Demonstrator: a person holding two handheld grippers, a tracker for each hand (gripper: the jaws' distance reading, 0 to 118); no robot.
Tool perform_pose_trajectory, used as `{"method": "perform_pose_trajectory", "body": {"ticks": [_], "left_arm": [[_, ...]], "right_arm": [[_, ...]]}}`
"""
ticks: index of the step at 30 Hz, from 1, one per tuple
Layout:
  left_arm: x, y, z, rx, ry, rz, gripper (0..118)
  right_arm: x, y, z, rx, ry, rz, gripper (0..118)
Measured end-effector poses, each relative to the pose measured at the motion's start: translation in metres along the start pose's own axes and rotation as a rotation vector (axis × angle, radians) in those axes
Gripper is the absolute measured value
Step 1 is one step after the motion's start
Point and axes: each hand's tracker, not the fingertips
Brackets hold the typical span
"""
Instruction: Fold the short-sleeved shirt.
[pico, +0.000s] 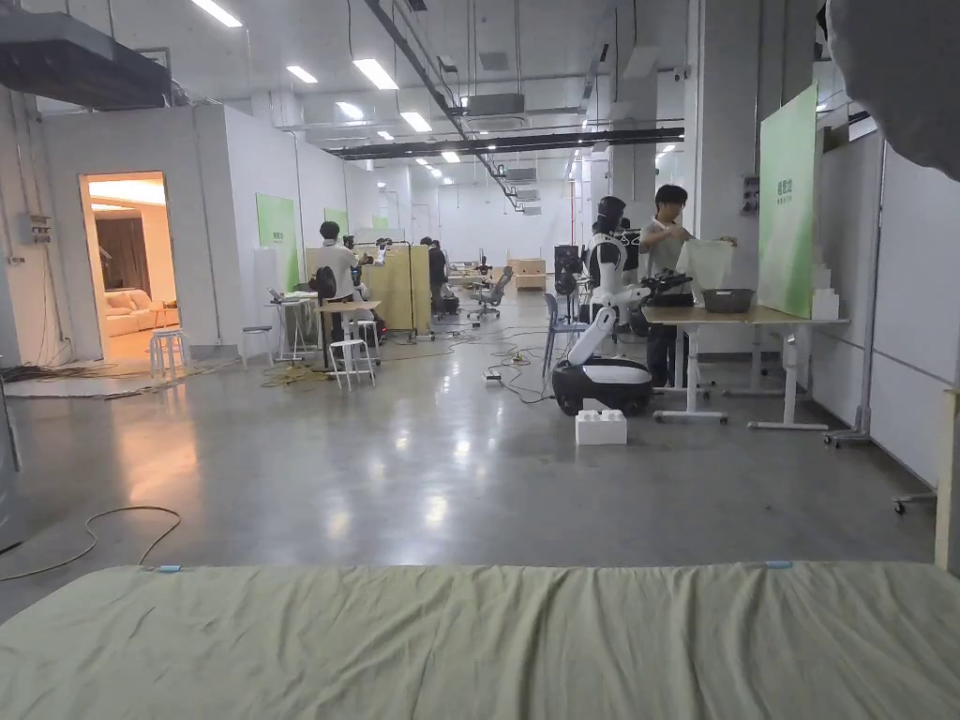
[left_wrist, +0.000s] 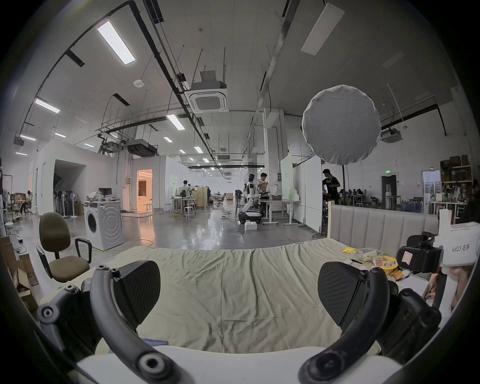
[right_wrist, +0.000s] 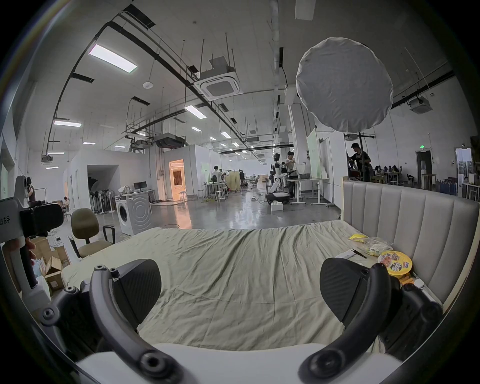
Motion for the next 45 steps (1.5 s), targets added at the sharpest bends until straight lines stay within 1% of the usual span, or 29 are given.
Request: {"method": "perform_pose_trajectory", "body": {"ticks": [2, 3, 4, 5, 8, 10, 13, 14, 15, 16, 18, 20, 22, 24, 26, 29, 31, 33, 37, 39, 40, 41, 42, 44, 45], "left_arm": [[0.000, 0.000, 0.000, -0.001, -0.006, 0.002, 118], [0.000, 0.000, 0.000, 0.000, -0.007, 0.003, 118], [0.000, 0.000, 0.000, 0.001, -0.007, 0.004, 118], [0.000, 0.000, 0.000, 0.000, -0.008, 0.005, 118], [0.001, 0.000, 0.001, -0.003, -0.010, 0.006, 118], [0.001, 0.000, 0.000, -0.006, -0.011, 0.008, 118], [0.001, 0.000, 0.000, -0.009, -0.019, 0.020, 118], [0.000, 0.001, 0.000, -0.018, -0.026, 0.040, 118], [-0.001, 0.004, 0.000, -0.021, -0.040, 0.067, 118], [-0.002, 0.005, 0.001, -0.015, -0.054, 0.084, 118], [-0.003, 0.010, 0.003, -0.005, -0.078, 0.099, 118], [-0.001, 0.013, 0.004, 0.004, -0.084, 0.095, 118], [0.002, 0.014, 0.004, 0.012, -0.078, 0.074, 118], [0.002, 0.014, 0.003, 0.011, -0.078, 0.066, 118], [0.002, 0.014, 0.003, 0.006, -0.088, 0.073, 118], [0.003, 0.014, 0.005, 0.010, -0.096, 0.082, 118], [0.003, 0.013, 0.005, 0.012, -0.094, 0.081, 118], [0.004, 0.013, 0.005, 0.013, -0.093, 0.077, 118], [0.004, 0.013, 0.005, 0.012, -0.097, 0.075, 118], [0.005, 0.012, 0.004, 0.011, -0.095, 0.070, 118], [0.005, 0.012, 0.004, 0.009, -0.096, 0.066, 118], [0.006, 0.012, 0.004, 0.008, -0.097, 0.062, 118], [0.006, 0.012, 0.004, 0.009, -0.098, 0.056, 118], [0.007, 0.012, 0.004, 0.002, -0.107, 0.049, 118], [0.008, 0.011, 0.004, 0.002, -0.122, 0.044, 118]], "right_arm": [[-0.001, 0.001, -0.002, -0.012, 0.005, -0.006, 118], [0.001, 0.001, -0.003, -0.033, 0.015, -0.023, 118], [0.002, 0.000, -0.005, -0.067, 0.016, -0.057, 118], [0.001, 0.001, -0.006, -0.058, 0.000, -0.060, 118], [0.000, 0.003, -0.010, -0.095, -0.085, -0.120, 118], [-0.004, 0.008, -0.013, -0.127, -0.079, -0.145, 118], [-0.009, 0.014, -0.010, -0.133, -0.046, -0.143, 118], [-0.011, 0.017, -0.009, -0.134, -0.030, -0.130, 118], [-0.014, 0.021, -0.009, -0.145, -0.014, -0.099, 118], [-0.016, 0.025, -0.008, -0.162, -0.022, -0.086, 118], [-0.025, 0.032, -0.007, -0.223, -0.094, -0.086, 118], [-0.030, 0.035, -0.009, -0.282, -0.133, -0.107, 118], [-0.031, 0.036, -0.008, -0.282, -0.113, -0.141, 118], [-0.030, 0.035, -0.005, -0.244, -0.064, -0.180, 118], [-0.028, 0.036, -0.005, -0.238, -0.052, -0.198, 118], [-0.028, 0.040, -0.004, -0.232, -0.089, -0.223, 118], [-0.028, 0.042, -0.004, -0.213, -0.138, -0.208, 118], [-0.026, 0.042, -0.003, -0.195, -0.139, -0.187, 118], [-0.024, 0.041, -0.004, -0.197, -0.159, -0.192, 118], [-0.020, 0.039, -0.006, -0.217, -0.157, -0.228, 118], [-0.019, 0.038, -0.006, -0.228, -0.167, -0.252, 118], [-0.017, 0.038, -0.009, -0.259, -0.190, -0.292, 118], [-0.016, 0.036, -0.011, -0.273, -0.204, -0.310, 118], [-0.012, 0.033, -0.011, -0.260, -0.172, -0.313, 118], [-0.011, 0.030, -0.010, -0.226, -0.118, -0.335, 118]]}}
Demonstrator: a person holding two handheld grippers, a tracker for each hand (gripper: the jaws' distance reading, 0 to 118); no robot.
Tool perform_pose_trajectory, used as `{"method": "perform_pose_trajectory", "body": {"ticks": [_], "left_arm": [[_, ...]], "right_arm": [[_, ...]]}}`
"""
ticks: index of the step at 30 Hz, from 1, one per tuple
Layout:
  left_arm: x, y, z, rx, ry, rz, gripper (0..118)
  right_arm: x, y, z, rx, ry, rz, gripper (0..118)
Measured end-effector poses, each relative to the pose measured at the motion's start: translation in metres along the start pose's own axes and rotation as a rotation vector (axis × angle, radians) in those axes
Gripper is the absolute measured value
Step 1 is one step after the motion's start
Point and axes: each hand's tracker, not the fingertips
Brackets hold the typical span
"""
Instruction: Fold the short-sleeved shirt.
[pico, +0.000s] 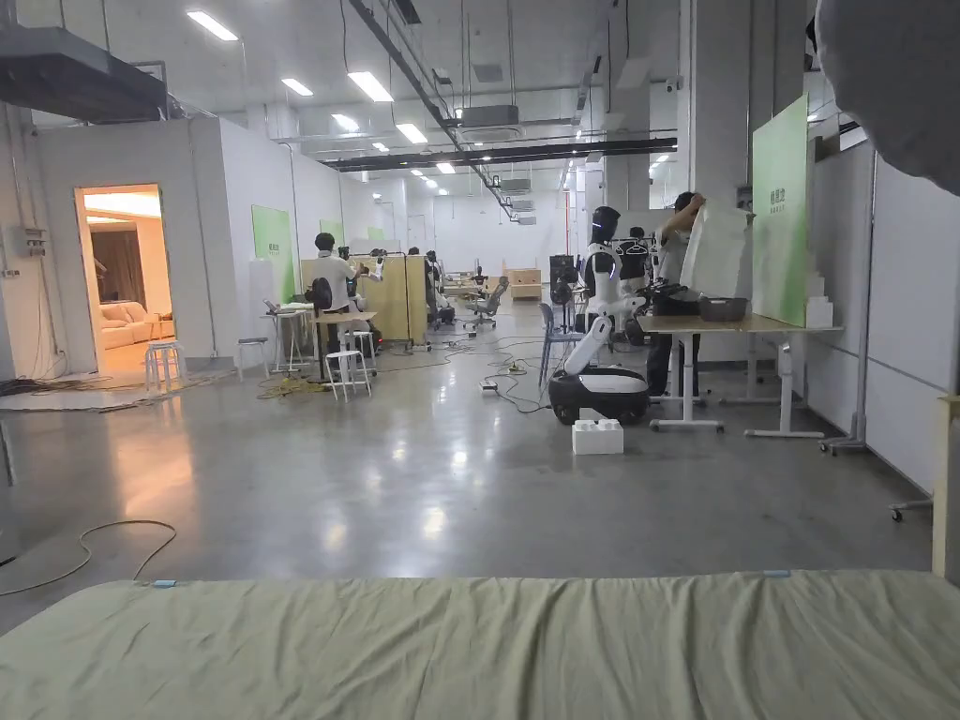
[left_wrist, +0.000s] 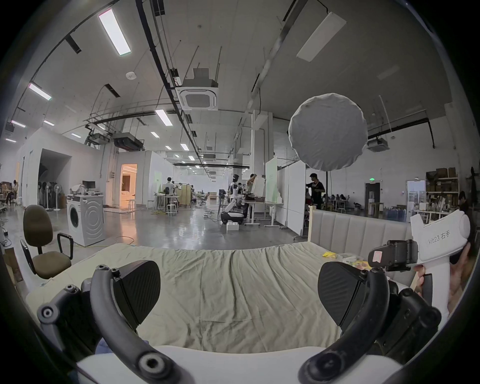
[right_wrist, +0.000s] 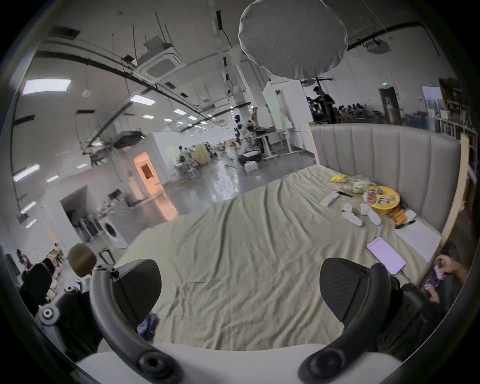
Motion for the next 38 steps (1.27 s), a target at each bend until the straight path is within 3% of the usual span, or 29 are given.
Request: {"method": "perform_pose_trajectory", "body": {"ticks": [3, 4, 6, 9, 13, 21, 25, 38], "left_arm": [[0.004, -0.001, 0.000, 0.003, 0.002, -0.011, 118], [0.005, -0.002, -0.001, 0.000, 0.014, -0.017, 118], [0.008, -0.004, -0.003, -0.011, 0.058, -0.053, 118], [0.017, -0.007, -0.007, -0.036, 0.113, -0.144, 118], [0.015, -0.007, -0.010, -0.047, 0.126, -0.104, 118], [0.008, -0.009, -0.009, -0.022, 0.091, -0.056, 118], [0.003, -0.011, -0.010, 0.004, 0.106, 0.021, 118], [0.007, -0.010, -0.013, 0.023, 0.087, -0.012, 118]], "right_arm": [[0.007, -0.004, -0.001, 0.041, 0.128, 0.015, 118], [0.012, -0.006, -0.002, 0.063, 0.203, 0.061, 118], [0.014, -0.014, 0.002, 0.154, 0.258, 0.184, 118], [-0.001, -0.020, 0.008, 0.181, 0.136, 0.295, 118], [-0.013, -0.021, 0.011, 0.272, 0.090, 0.441, 118], [-0.004, -0.020, 0.006, 0.211, 0.094, 0.331, 118], [-0.002, -0.019, 0.007, 0.217, 0.095, 0.320, 118], [-0.007, -0.022, -0.001, 0.201, 0.102, 0.339, 118]]}}
